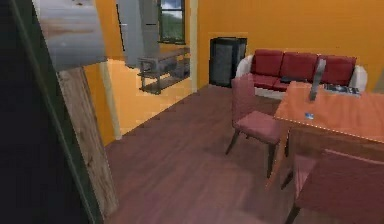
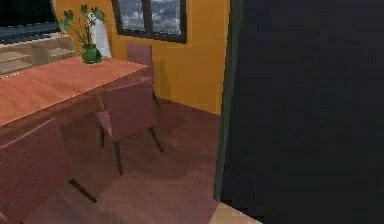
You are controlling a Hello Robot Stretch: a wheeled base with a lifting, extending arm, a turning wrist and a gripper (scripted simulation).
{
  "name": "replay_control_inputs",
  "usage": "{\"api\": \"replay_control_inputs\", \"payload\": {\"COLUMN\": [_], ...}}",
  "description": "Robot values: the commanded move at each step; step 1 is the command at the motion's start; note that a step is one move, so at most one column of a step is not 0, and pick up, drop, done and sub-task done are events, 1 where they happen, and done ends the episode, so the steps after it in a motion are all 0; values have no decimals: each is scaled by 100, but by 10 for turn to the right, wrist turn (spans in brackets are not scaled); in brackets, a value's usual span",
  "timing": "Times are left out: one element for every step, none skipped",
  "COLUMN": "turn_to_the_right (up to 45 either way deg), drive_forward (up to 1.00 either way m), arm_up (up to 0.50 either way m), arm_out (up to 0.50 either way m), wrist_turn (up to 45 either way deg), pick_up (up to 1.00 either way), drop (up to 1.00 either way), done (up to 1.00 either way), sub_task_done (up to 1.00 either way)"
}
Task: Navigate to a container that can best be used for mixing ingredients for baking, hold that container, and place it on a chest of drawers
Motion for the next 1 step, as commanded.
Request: {"api": "replay_control_inputs", "payload": {"turn_to_the_right": [30], "drive_forward": [0], "arm_up": [0], "arm_out": [0], "wrist_turn": [0], "pick_up": [0], "drop": [0], "done": [0], "sub_task_done": [0]}}
